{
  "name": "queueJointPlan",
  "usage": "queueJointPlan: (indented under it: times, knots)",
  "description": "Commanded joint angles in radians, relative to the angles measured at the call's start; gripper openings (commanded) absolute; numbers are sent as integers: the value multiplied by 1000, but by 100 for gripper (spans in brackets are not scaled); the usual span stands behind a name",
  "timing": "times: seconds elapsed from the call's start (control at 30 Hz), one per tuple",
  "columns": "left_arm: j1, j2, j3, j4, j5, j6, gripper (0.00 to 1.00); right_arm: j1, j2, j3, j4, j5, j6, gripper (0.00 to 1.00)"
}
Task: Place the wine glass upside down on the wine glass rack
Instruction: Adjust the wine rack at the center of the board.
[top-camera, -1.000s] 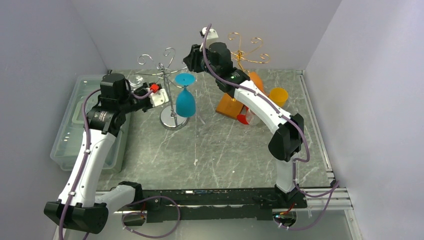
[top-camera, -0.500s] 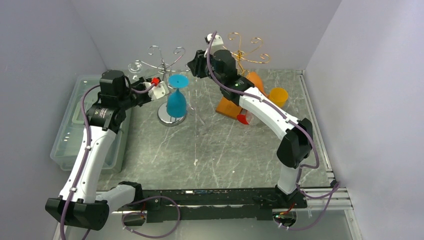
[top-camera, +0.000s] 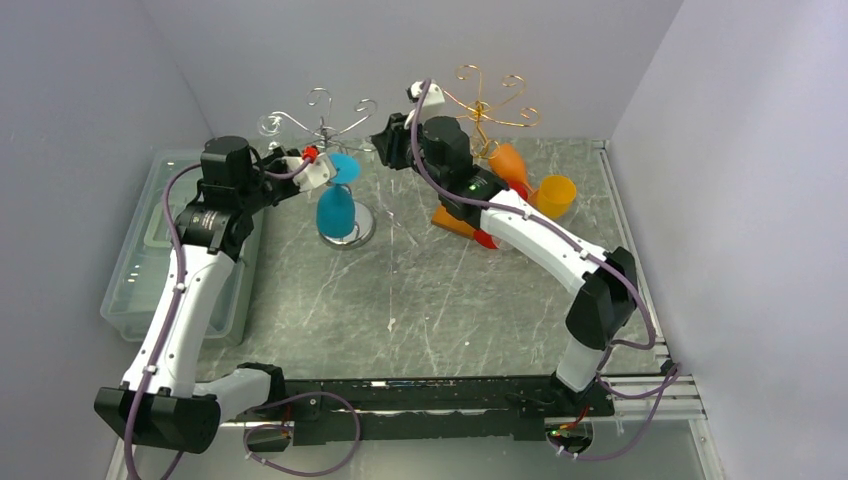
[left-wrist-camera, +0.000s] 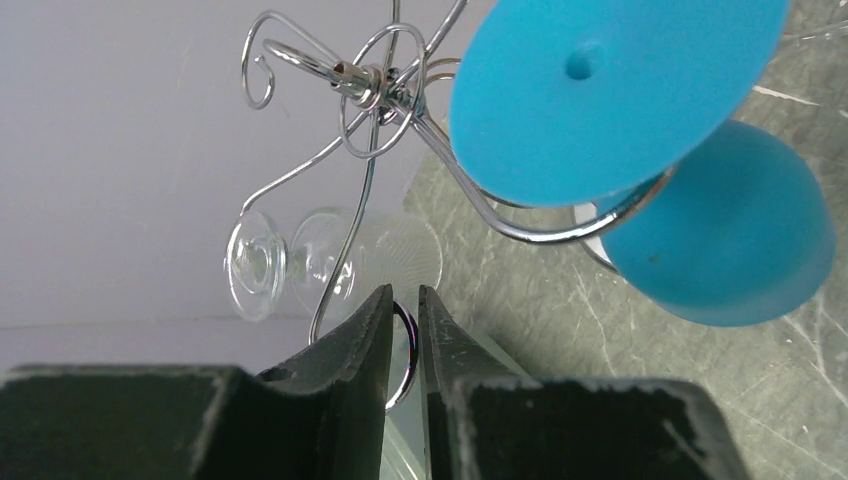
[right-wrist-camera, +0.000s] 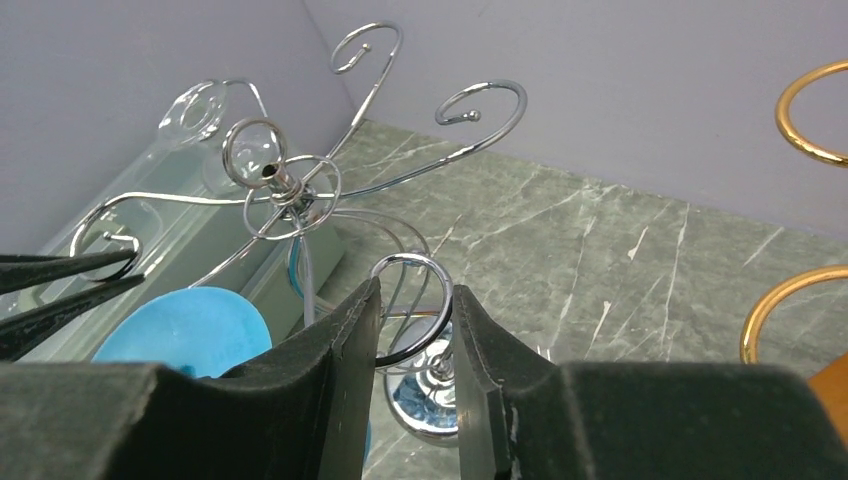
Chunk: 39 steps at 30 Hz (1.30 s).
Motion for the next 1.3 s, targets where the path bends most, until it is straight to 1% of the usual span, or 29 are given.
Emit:
queueJointPlan:
  times: [0.0, 0.2, 0.4, 0.53, 0.87, 1.0, 1.17, 1.27]
  knots:
    - [8, 38, 45, 99, 22, 8, 20, 64, -21, -60, -60, -82, 9, 19]
    - [39, 70, 66, 126, 44, 12, 20, 90, -53, -109, -45, -64, 15, 19]
    - [45, 91, 76, 148, 67, 13, 21, 116, -92, -174, -30, -38, 26, 18]
    - [45, 106, 81, 159, 75, 12, 24, 132, -111, -212, -24, -33, 36, 18]
    - [48, 135, 110, 167, 86, 23, 27, 133, -96, -196, -55, 4, 30, 19]
    - [48, 159, 136, 161, 99, 8, 29, 128, -99, -201, -70, 24, 37, 24]
    - [48, 203, 198, 150, 115, -25, 30, 124, -116, -220, -77, 38, 38, 32]
    - [48, 213, 237, 126, 122, -55, 33, 120, -129, -227, -85, 53, 29, 41]
